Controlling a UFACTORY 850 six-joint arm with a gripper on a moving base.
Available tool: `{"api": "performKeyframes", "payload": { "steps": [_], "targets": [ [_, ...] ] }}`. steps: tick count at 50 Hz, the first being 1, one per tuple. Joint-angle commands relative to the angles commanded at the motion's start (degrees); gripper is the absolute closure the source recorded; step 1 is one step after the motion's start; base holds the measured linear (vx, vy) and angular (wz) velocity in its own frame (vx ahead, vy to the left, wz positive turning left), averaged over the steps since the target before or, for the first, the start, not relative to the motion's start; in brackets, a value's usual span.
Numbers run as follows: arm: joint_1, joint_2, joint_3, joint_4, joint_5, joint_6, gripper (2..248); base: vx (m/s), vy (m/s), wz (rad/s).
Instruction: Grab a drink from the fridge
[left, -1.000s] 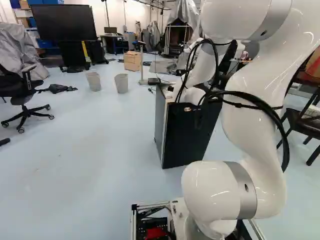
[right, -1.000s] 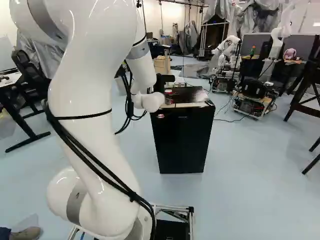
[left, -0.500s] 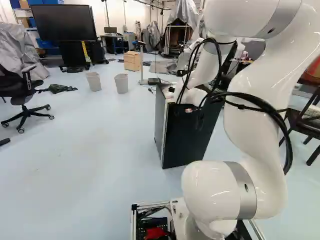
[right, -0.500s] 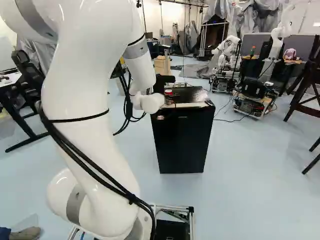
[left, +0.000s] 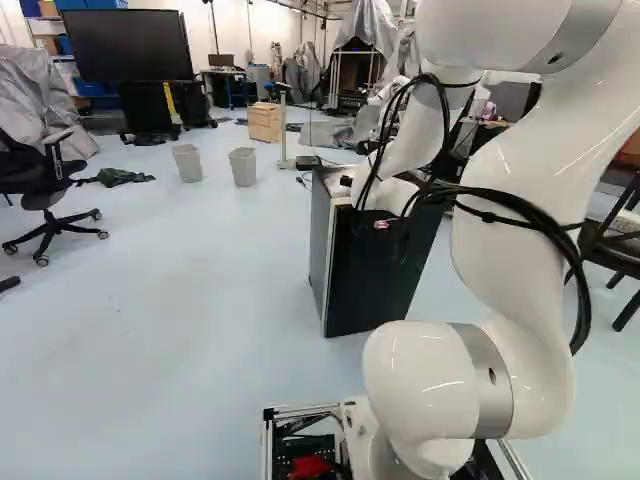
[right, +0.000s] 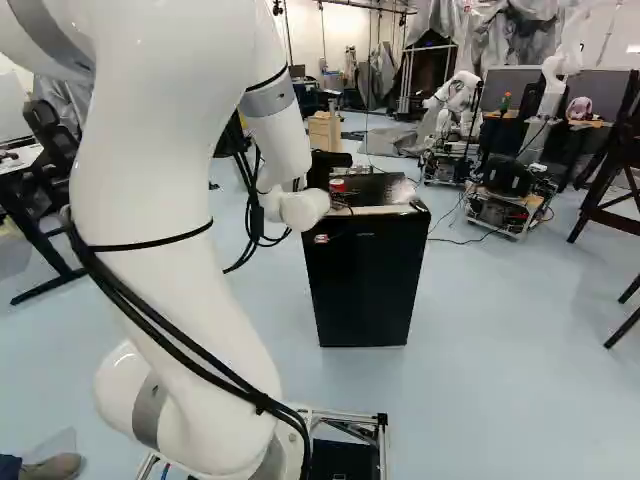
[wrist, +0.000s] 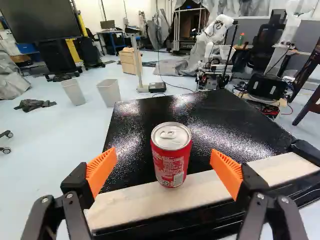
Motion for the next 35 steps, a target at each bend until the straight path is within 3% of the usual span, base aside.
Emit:
{"api": "performKeyframes", "payload": {
  "steps": [23,24,29,30,34,35],
  "targets": [
    [0.1,-0.6,-0.7,0.0,0.0,0.0,3,0.000,0.000,0.000],
    [0.1,-0.6,-0.7,0.0,0.0,0.0,25,0.000,0.000,0.000],
    [0.1,-0.6,-0.7,0.0,0.0,0.0,25,0.000,0.000,0.000],
    [0.1,-0.6,-0.7,0.0,0.0,0.0,63,0.000,0.000,0.000],
    [0.1,-0.6,-0.7,0.0,0.0,0.0,63,0.000,0.000,0.000],
    [0.1,-0.6,-0.7,0.0,0.0,0.0,102,0.000,0.000,0.000]
  ]
}}
